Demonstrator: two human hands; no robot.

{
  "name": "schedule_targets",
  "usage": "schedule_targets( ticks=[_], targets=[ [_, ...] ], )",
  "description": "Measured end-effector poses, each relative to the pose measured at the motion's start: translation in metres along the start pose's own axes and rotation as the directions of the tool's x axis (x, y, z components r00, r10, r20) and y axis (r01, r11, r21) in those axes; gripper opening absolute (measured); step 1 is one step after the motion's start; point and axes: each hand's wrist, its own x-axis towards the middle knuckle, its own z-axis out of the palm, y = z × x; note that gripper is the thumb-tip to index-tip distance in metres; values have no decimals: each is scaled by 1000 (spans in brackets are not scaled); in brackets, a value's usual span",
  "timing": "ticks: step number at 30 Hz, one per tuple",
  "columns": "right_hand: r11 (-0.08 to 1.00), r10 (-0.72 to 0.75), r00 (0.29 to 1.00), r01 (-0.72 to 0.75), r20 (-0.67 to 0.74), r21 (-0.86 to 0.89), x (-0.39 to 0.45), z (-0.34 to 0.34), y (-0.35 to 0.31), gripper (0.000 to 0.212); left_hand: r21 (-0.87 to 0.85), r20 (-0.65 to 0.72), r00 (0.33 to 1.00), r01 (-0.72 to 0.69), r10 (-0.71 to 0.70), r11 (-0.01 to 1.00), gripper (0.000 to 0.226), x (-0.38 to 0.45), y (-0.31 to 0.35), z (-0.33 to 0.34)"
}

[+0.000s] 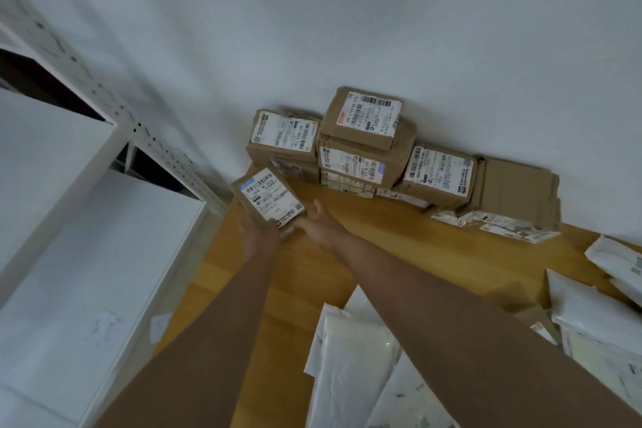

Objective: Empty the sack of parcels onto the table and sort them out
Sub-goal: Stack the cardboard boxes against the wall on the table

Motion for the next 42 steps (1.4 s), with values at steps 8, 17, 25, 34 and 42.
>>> schedule_targets(
  ticks=[8,17,25,34,42],
  targets=[
    [999,-38,999,38,-33,-4,-2,-1,14,54,-87,134,990,54,-42,995,72,-19,-6,17],
    [997,-6,974,-13,-225,-83,-43,-36,67,58,290,-85,978,-158,190,944,96,35,13,-10],
    [990,-59,870,-10,-489,-138,-81,-81,110,42,407,151,976,-209,160,889,103,-14,9,41],
    [891,395,342,-368,-853,265,-131,-182,189,64,444,247,957,-253,154,859,111,-93,0,116],
    [827,488,550,-539,-677,159,-152,-209,247,102,323,290,949,-222,127,920,102,-128,-9,148]
  ],
)
